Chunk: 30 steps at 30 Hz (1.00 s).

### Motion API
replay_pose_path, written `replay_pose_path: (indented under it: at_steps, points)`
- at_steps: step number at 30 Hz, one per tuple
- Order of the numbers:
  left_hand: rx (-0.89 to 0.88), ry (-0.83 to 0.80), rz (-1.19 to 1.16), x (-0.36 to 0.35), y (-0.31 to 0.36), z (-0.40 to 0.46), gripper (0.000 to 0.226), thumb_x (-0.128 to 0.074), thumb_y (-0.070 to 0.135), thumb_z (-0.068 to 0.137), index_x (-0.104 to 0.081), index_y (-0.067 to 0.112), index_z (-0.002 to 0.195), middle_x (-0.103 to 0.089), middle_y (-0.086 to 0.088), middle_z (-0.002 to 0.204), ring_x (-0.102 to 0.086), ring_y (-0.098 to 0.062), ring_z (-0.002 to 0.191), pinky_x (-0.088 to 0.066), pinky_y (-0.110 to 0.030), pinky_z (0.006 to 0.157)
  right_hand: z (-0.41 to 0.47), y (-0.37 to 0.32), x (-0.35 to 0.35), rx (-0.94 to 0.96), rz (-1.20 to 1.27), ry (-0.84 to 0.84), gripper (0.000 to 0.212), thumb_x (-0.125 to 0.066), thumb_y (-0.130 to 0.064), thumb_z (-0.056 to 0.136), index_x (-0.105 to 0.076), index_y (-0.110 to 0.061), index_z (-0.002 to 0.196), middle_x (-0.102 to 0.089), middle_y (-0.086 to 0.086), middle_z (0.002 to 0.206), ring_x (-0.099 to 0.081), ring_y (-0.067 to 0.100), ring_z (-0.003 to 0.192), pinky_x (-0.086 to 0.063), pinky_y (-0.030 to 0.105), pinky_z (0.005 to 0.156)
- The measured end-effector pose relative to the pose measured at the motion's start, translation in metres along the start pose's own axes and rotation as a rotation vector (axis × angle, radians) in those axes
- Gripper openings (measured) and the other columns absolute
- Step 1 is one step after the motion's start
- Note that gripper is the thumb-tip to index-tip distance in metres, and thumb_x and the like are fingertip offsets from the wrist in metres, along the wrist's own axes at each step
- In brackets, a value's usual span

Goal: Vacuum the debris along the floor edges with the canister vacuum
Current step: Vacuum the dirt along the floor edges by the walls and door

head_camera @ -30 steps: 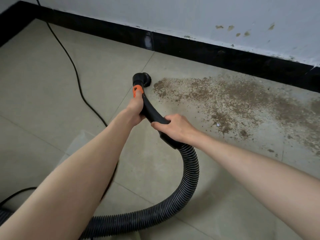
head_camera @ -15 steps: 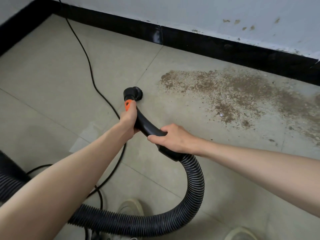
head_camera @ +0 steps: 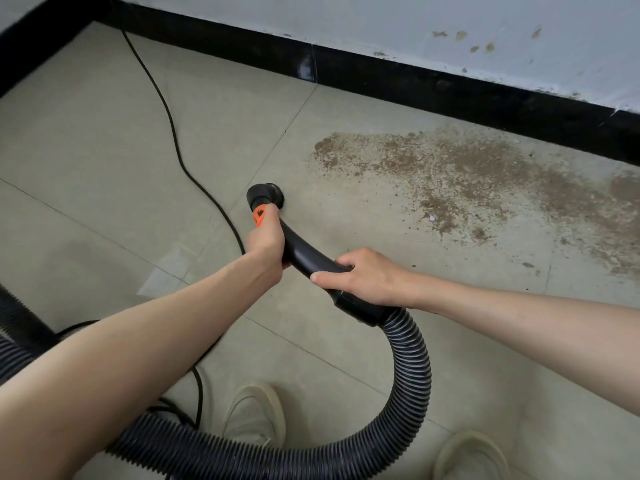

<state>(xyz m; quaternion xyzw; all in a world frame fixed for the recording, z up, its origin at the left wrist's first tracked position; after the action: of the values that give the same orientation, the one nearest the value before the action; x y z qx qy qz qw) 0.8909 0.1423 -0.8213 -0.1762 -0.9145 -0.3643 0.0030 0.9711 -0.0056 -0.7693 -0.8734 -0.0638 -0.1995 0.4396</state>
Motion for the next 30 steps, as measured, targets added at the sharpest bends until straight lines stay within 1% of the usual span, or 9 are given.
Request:
replay_pose_path:
  at_steps: [1, 3, 6, 10, 17, 22, 25, 28, 30]
  points:
    - [-0.001, -0.016, -0.014, -0.003, 0.001, 0.0, 0.045, -0.051, 0.04, 0.087, -0.05, 0.01, 0.122, -0.051, -0.004, 0.086, -0.054, -0.021, 0.08, -0.048, -0.032, 0.064, 0.0, -0.001, 0.003, 0.003, -0.022, 0.018, 0.043, -0.066, -0.052, 0.085, -0.051, -0.019, 0.061, -0.059, -0.005, 0.061, -0.054, 0.01, 0.057, -0.04, 0.024, 0.055]
    - [-0.002, -0.055, -0.029, -0.012, 0.004, -0.001, 0.05, -0.052, 0.043, 0.09, -0.048, 0.009, 0.126, -0.055, -0.006, 0.099, -0.057, -0.023, 0.091, -0.05, -0.035, 0.071, 0.004, -0.002, 0.011, 0.004, -0.066, 0.054, 0.041, -0.065, -0.053, 0.084, -0.057, -0.018, 0.065, -0.065, -0.003, 0.066, -0.063, 0.016, 0.065, -0.048, 0.03, 0.064]
    - [0.007, -0.13, -0.044, -0.03, 0.011, -0.001, 0.052, -0.05, 0.049, 0.092, -0.045, 0.009, 0.126, -0.056, -0.008, 0.11, -0.058, -0.025, 0.099, -0.051, -0.037, 0.073, 0.013, 0.0, 0.028, -0.018, -0.148, 0.103, 0.041, -0.064, -0.057, 0.081, -0.064, -0.017, 0.072, -0.072, -0.001, 0.074, -0.069, 0.019, 0.075, -0.056, 0.037, 0.077]
    - [0.027, -0.189, -0.032, -0.052, 0.021, 0.004, 0.061, -0.043, 0.057, 0.093, -0.045, 0.008, 0.13, -0.056, -0.008, 0.123, -0.058, -0.024, 0.107, -0.049, -0.035, 0.074, 0.022, 0.002, 0.044, -0.05, -0.215, 0.134, 0.038, -0.063, -0.059, 0.08, -0.064, -0.022, 0.074, -0.072, -0.003, 0.077, -0.069, 0.019, 0.077, -0.057, 0.039, 0.079]
    - [-0.004, -0.214, 0.033, -0.08, 0.042, 0.016, 0.063, -0.037, 0.058, 0.095, -0.044, 0.008, 0.132, -0.056, -0.008, 0.122, -0.056, -0.024, 0.108, -0.048, -0.035, 0.079, 0.041, 0.007, 0.06, -0.071, -0.159, 0.197, 0.045, -0.062, -0.061, 0.079, -0.068, -0.016, 0.079, -0.073, 0.001, 0.079, -0.069, 0.021, 0.078, -0.056, 0.04, 0.081]
    - [-0.037, -0.254, 0.107, -0.104, 0.06, 0.025, 0.062, -0.038, 0.057, 0.095, -0.044, 0.007, 0.131, -0.056, -0.007, 0.116, -0.056, -0.023, 0.101, -0.047, -0.034, 0.079, 0.053, 0.009, 0.075, -0.086, -0.074, 0.241, 0.04, -0.063, -0.058, 0.081, -0.063, -0.02, 0.069, -0.07, 0.0, 0.074, -0.068, 0.022, 0.074, -0.053, 0.036, 0.073]
    - [-0.061, -0.274, 0.137, -0.12, 0.071, 0.028, 0.06, -0.039, 0.055, 0.095, -0.045, 0.008, 0.131, -0.056, -0.007, 0.121, -0.057, -0.023, 0.101, -0.047, -0.033, 0.076, 0.06, 0.014, 0.086, -0.098, -0.015, 0.265, 0.04, -0.063, -0.057, 0.081, -0.063, -0.02, 0.068, -0.071, 0.002, 0.076, -0.068, 0.023, 0.074, -0.053, 0.035, 0.072]
    - [-0.091, -0.285, 0.166, -0.137, 0.079, 0.031, 0.06, -0.039, 0.055, 0.095, -0.045, 0.008, 0.133, -0.056, -0.008, 0.123, -0.057, -0.024, 0.101, -0.048, -0.034, 0.076, 0.068, 0.021, 0.097, -0.108, 0.027, 0.302, 0.04, -0.064, -0.054, 0.081, -0.057, -0.019, 0.062, -0.064, 0.0, 0.067, -0.062, 0.02, 0.064, -0.043, 0.031, 0.062]
    - [-0.102, -0.286, 0.169, -0.146, 0.081, 0.035, 0.059, -0.039, 0.054, 0.095, -0.045, 0.008, 0.132, -0.056, -0.008, 0.121, -0.056, -0.024, 0.101, -0.048, -0.035, 0.076, 0.071, 0.025, 0.101, -0.119, 0.028, 0.322, 0.041, -0.064, -0.054, 0.082, -0.055, -0.019, 0.061, -0.06, -0.002, 0.062, -0.057, 0.018, 0.059, -0.039, 0.03, 0.058]
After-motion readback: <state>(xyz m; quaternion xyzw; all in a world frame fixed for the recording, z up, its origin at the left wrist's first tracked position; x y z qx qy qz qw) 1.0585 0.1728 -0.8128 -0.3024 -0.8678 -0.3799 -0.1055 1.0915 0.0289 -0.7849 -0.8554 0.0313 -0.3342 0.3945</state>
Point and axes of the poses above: each hand's wrist, its own z-axis towards the middle knuckle, its own x-axis out of the back of the hand, y = z × x, the point moved 5 cm from there along z, towards the middle knuckle
